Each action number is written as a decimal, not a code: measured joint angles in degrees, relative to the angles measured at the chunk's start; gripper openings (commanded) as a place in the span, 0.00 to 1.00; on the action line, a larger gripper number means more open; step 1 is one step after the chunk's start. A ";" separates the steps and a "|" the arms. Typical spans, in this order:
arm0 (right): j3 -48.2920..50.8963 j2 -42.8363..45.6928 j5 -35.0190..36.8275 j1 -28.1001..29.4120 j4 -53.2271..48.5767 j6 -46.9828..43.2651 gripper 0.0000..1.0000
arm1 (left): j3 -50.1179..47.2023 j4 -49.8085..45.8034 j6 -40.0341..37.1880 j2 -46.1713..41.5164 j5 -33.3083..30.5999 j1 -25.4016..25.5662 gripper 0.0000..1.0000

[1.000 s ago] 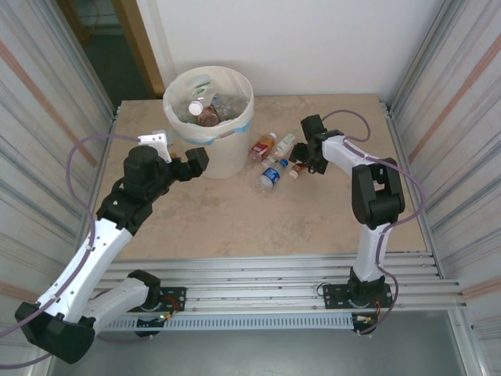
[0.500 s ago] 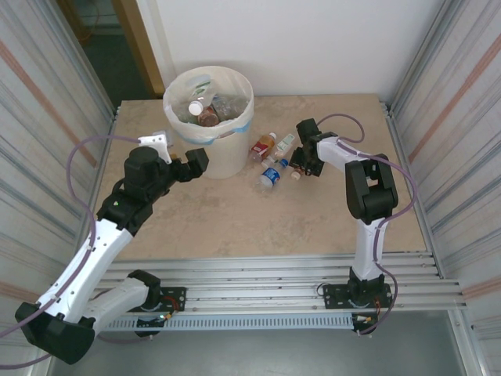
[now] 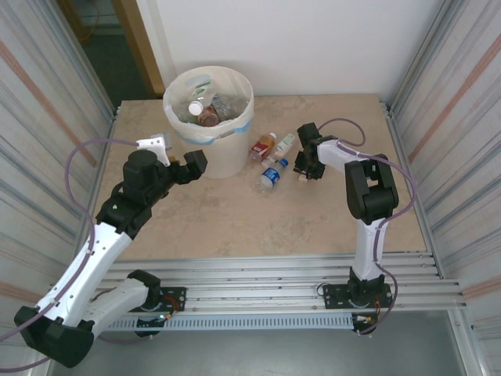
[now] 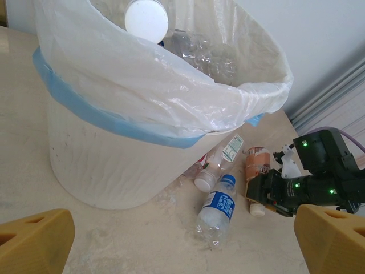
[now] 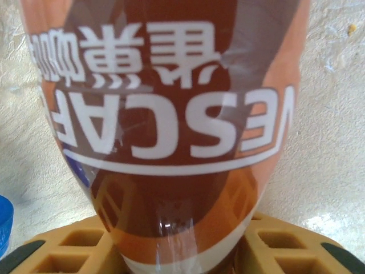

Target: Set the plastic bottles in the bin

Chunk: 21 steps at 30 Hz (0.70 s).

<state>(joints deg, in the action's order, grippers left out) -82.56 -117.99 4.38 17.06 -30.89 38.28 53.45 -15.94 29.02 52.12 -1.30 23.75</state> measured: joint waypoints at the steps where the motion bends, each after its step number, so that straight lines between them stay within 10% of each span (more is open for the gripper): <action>1: 0.17 0.17 0.02 -0.09 0.07 0.09 0.33 | 0.00 0.00 0.02 0.00 -0.02 0.00 0.99; 21: 12.70 29.53 1.57 7.56 4.55 -6.58 0.26 | 0.00 1.64 0.39 0.22 1.95 1.20 0.99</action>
<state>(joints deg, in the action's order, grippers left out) -69.87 -88.47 5.96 24.62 -26.35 31.70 53.45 -14.31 29.41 52.34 0.64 24.95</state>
